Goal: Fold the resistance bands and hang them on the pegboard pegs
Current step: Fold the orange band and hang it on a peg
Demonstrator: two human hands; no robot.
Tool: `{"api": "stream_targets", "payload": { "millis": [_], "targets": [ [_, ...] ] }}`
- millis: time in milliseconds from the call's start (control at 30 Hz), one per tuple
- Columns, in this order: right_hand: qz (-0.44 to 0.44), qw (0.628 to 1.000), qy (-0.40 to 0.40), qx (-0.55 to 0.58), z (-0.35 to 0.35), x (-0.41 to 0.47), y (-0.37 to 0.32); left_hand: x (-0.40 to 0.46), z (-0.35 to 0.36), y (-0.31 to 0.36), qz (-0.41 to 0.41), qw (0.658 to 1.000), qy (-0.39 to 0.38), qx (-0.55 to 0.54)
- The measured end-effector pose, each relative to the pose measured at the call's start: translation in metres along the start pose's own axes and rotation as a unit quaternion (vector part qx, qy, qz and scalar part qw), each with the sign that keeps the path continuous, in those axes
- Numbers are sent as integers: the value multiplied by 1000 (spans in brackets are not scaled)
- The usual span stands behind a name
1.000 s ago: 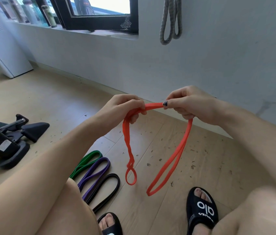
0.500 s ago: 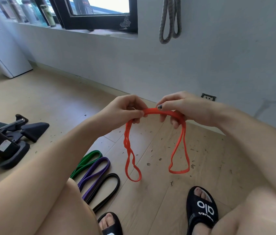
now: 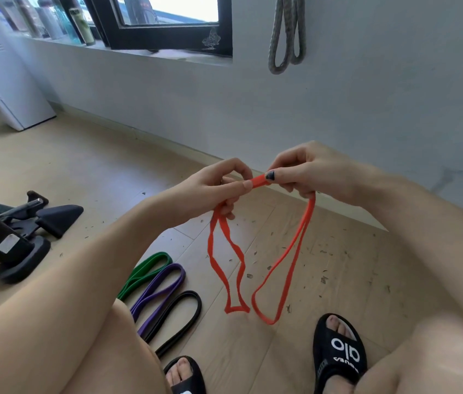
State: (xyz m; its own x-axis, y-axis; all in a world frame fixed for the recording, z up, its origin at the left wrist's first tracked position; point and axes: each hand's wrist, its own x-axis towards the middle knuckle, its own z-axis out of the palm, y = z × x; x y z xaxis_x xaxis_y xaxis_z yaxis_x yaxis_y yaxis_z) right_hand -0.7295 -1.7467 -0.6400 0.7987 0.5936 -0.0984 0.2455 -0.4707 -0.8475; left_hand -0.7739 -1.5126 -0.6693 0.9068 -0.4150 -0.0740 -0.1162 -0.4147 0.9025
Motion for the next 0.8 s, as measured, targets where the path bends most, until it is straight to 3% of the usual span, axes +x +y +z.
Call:
{"api": "stream_targets", "payload": {
  "millis": [633, 800],
  "targets": [
    [25, 999, -23, -5, -2, -2, 1, 4, -1, -6, 17, 998, 16, 65],
    [2, 998, -30, -63, 7, 2, -7, 7, 2, -8, 17, 997, 32, 71]
  ]
}}
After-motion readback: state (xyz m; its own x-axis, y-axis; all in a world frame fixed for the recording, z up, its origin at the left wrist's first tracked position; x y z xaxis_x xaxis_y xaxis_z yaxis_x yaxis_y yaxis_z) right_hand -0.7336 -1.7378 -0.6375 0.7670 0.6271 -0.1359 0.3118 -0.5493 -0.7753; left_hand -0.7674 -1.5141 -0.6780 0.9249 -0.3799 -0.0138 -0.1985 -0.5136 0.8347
